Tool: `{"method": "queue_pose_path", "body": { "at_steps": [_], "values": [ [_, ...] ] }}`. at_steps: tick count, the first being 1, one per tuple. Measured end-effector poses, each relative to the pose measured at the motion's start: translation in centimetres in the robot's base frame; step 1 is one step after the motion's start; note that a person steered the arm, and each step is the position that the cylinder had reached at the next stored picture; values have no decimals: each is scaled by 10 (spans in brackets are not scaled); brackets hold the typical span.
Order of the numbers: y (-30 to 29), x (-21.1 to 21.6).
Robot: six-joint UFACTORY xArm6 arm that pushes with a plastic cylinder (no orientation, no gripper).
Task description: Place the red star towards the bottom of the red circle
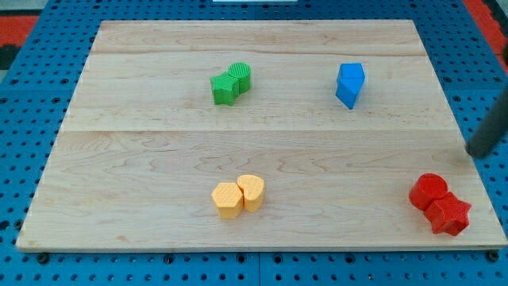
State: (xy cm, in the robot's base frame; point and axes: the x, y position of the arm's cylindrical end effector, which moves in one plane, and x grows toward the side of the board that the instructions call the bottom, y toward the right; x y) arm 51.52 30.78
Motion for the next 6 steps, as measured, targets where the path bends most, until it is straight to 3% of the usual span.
{"method": "queue_pose_path", "body": {
  "at_steps": [1,3,6],
  "values": [
    [-1,69],
    [-42,100],
    [-77,94]
  ]
}}
